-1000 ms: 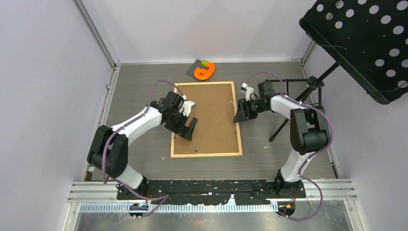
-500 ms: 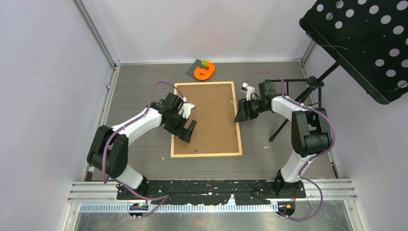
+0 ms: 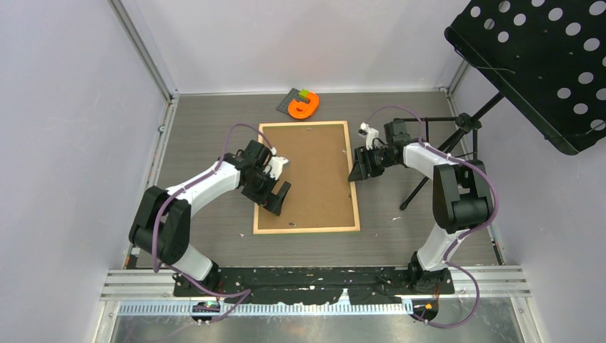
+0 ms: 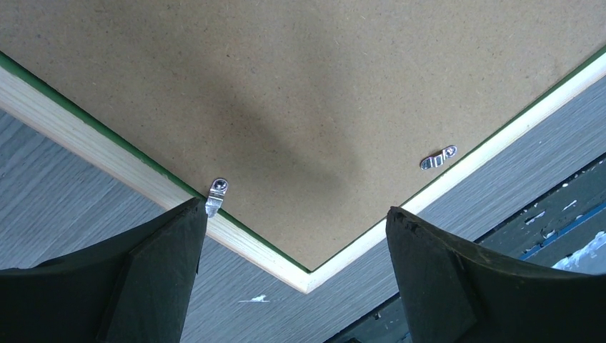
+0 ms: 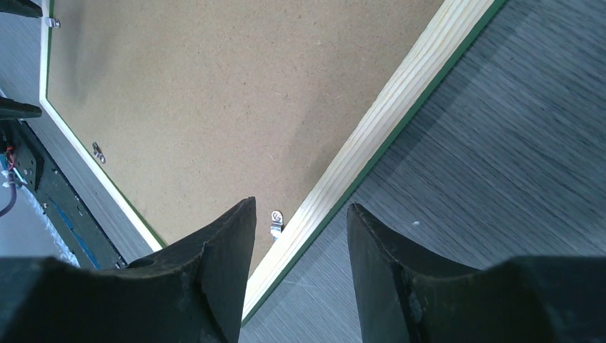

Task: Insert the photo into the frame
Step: Place the photo frame item in the photo frame.

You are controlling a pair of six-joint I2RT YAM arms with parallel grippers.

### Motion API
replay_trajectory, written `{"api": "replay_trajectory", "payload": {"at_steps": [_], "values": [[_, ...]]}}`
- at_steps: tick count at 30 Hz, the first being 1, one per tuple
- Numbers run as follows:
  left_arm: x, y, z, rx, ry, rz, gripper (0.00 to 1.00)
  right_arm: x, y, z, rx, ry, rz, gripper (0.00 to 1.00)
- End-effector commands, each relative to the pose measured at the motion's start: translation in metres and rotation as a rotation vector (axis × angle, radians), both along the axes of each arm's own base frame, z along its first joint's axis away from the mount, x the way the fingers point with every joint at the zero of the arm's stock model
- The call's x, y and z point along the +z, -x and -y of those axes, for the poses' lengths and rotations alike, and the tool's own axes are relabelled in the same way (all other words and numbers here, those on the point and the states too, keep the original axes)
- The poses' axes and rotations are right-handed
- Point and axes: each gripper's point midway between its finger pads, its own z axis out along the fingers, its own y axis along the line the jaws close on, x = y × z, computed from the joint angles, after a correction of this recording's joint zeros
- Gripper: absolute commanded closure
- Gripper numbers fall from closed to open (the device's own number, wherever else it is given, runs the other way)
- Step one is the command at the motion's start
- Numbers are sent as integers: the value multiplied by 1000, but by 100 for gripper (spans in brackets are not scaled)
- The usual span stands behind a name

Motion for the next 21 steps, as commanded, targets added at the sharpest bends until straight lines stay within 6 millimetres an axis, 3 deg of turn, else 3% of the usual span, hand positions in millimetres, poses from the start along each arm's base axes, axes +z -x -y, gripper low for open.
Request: {"api": "replay_trajectory", "payload": {"at_steps": [1,21], "values": [[6,3,0,-23,10,9,6,10,-5,-2,14,0,59,44],[-4,8,2,-36,14,-34,6,8,-5,1,6,2,54,44]]}}
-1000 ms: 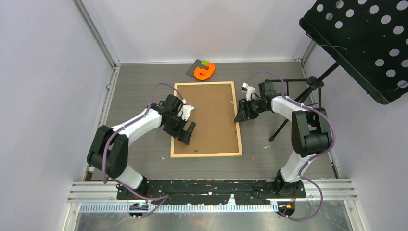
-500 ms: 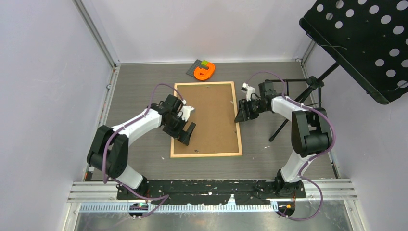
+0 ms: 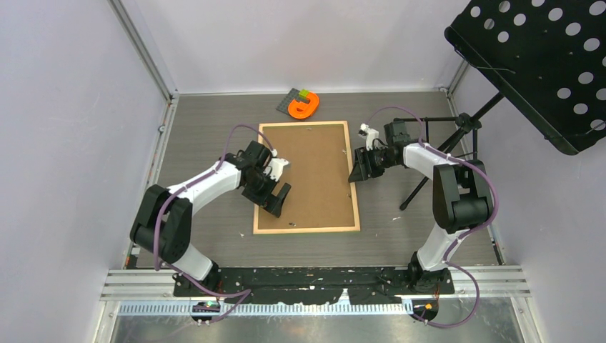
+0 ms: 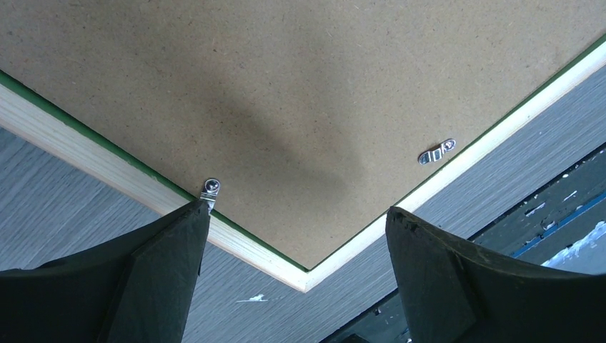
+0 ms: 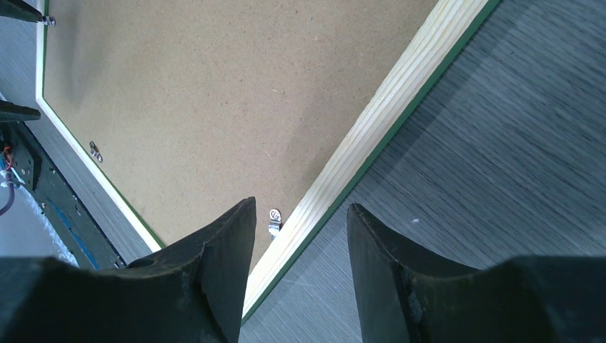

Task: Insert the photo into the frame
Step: Place the photo frame item in the photo frame.

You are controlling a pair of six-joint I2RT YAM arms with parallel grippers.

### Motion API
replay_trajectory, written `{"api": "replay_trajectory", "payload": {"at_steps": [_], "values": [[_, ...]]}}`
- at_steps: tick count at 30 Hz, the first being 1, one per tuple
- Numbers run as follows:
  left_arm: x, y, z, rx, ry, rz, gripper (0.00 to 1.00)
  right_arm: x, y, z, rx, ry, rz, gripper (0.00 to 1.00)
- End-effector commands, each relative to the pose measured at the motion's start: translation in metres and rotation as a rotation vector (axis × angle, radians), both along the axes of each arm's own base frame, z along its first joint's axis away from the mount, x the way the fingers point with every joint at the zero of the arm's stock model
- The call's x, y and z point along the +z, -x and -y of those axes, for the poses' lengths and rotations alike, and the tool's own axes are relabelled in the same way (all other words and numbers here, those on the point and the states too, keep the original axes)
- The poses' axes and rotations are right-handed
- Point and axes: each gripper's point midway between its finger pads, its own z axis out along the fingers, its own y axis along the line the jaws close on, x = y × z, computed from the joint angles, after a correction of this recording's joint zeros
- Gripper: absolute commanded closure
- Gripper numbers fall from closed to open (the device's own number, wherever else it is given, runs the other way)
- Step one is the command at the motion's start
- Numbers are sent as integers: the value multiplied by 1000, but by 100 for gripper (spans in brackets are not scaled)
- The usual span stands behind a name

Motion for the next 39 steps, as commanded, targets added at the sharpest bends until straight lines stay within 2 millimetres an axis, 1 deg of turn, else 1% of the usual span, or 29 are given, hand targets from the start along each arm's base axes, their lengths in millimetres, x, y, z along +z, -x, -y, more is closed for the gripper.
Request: {"api": "replay_trajectory", "payload": {"at_steps": [1,4,10,20,23,32,39], "values": [[-2,2,1,-15,6,-8,6,10,-6,0,9,-4,58,44],[-2,-1,0,-10,-1,2,6,10,-6,0,9,-5,58,44],[-4,1,1,-13,0,-14,6,11,-6,1,6,-5,59,44],[20,-12,4,-7,52,118,6,8,-6,3,3,-4,51,44],[24,-16,5,-4,53,140,6,8,-6,2,5,-5,50,44],[9,-19,6,-4,25,89,6,9,-6,4,1,-6,54,44],[-3,-12,5,-9,11,35,7,10,-6,4,-1,-10,54,44]]}}
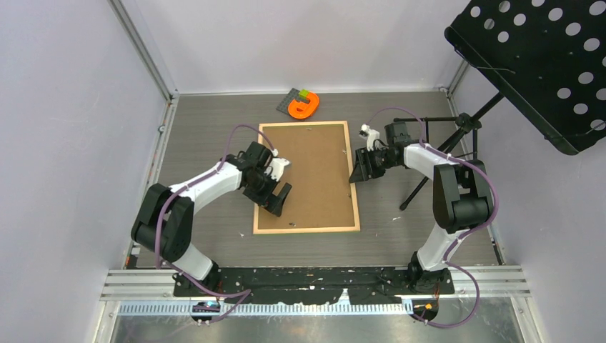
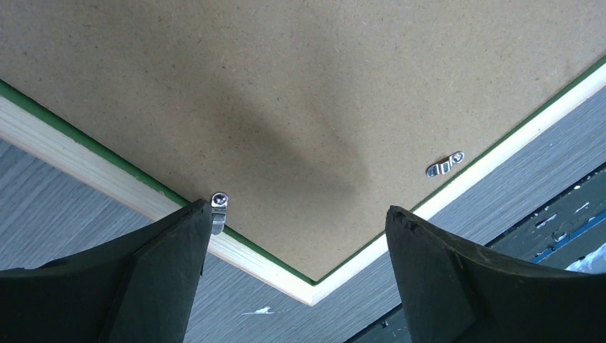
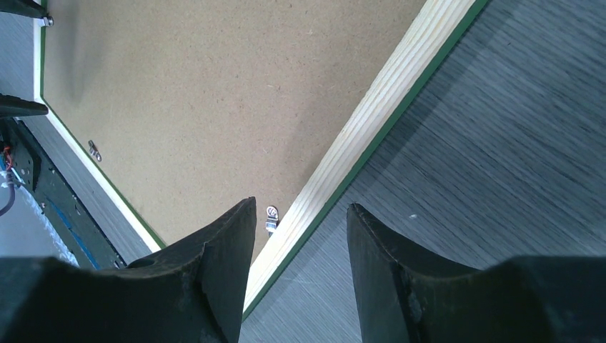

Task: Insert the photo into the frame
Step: Place the photo frame item in the photo frame.

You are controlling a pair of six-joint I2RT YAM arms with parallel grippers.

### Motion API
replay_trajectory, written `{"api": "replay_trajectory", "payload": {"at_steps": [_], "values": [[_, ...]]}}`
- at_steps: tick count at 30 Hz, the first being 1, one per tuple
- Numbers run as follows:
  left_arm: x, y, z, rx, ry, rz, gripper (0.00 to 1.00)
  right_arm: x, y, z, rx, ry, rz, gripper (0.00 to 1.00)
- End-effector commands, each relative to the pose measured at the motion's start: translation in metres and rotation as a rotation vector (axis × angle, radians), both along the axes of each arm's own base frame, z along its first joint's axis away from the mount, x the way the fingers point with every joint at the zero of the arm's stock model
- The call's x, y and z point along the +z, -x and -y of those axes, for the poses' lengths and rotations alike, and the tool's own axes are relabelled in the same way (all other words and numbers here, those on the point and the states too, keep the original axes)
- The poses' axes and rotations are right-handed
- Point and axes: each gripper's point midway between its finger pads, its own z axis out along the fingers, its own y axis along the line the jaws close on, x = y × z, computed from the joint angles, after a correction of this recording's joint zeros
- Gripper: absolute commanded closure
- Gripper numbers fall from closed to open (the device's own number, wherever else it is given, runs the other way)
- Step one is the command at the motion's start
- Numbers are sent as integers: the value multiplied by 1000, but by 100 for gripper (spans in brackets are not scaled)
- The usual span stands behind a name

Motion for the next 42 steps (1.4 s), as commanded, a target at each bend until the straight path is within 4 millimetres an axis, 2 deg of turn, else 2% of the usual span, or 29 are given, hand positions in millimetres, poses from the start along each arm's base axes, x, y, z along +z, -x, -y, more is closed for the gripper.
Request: {"api": "replay_trajectory", "payload": {"at_steps": [1,8,17,28,36,42], "values": [[2,-5,4,-12,14,7,7,11,-7,1,9,-10,60,44],[5,5,6,-24,35,-26,7,11,-8,2,3,-11,60,44],[16,8,7,-26,55,-17,7,9,-8,3,-1,-9,54,44],[19,14,10,-32,79,-44,7,9,-9,5,-6,-6,55,44],[27,15,11,-40,96,-27,6,8,-9,6,-9,-6,51,44],[37,8,10,-39,97,35,7,8,-9,5,-8,-8,53,44]]}}
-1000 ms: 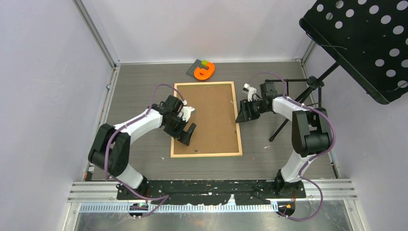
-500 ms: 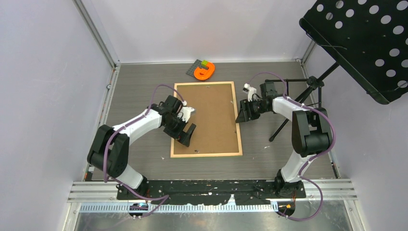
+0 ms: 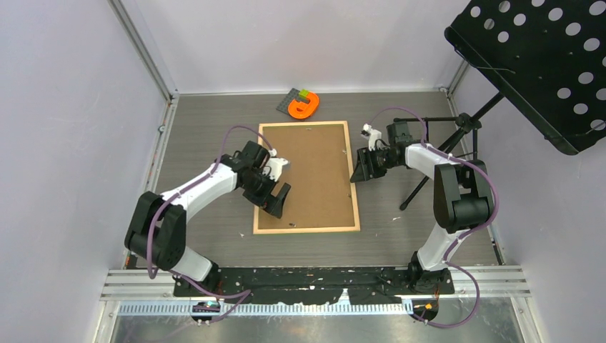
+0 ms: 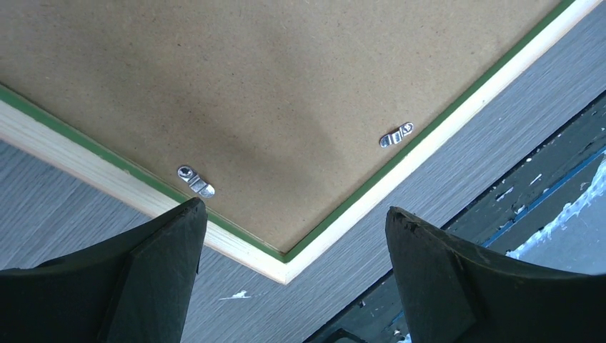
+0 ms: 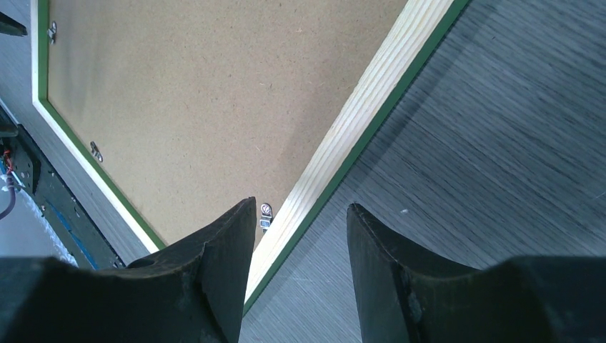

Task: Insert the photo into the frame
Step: Place the photo frame item in the photo frame.

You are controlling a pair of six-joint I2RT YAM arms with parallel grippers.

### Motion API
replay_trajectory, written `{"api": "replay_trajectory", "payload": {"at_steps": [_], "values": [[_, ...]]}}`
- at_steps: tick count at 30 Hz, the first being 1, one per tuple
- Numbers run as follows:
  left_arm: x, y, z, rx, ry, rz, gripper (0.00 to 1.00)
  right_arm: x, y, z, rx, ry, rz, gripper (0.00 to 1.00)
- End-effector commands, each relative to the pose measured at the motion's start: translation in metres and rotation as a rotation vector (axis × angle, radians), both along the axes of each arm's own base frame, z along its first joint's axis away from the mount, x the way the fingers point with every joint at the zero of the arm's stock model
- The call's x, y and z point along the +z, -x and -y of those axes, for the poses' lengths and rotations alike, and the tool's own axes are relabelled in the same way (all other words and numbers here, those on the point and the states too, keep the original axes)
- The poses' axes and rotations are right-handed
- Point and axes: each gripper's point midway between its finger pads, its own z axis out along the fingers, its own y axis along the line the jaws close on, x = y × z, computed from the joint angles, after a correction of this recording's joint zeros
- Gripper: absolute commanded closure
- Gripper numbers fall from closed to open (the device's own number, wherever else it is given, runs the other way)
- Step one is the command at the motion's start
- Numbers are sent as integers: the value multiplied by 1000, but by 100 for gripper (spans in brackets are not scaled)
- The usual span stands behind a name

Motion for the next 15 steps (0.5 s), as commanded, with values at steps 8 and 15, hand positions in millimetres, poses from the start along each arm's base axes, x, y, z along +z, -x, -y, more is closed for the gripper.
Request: {"api": "replay_trajectory", "payload": {"at_steps": [8,15], "values": [[46,-31,-3,16,7,208,6,21,-9,-2,14,-26,85,44],[70,-68,-33,163,-57,315,4,52,-10,-10,30,-42,172,43]]}}
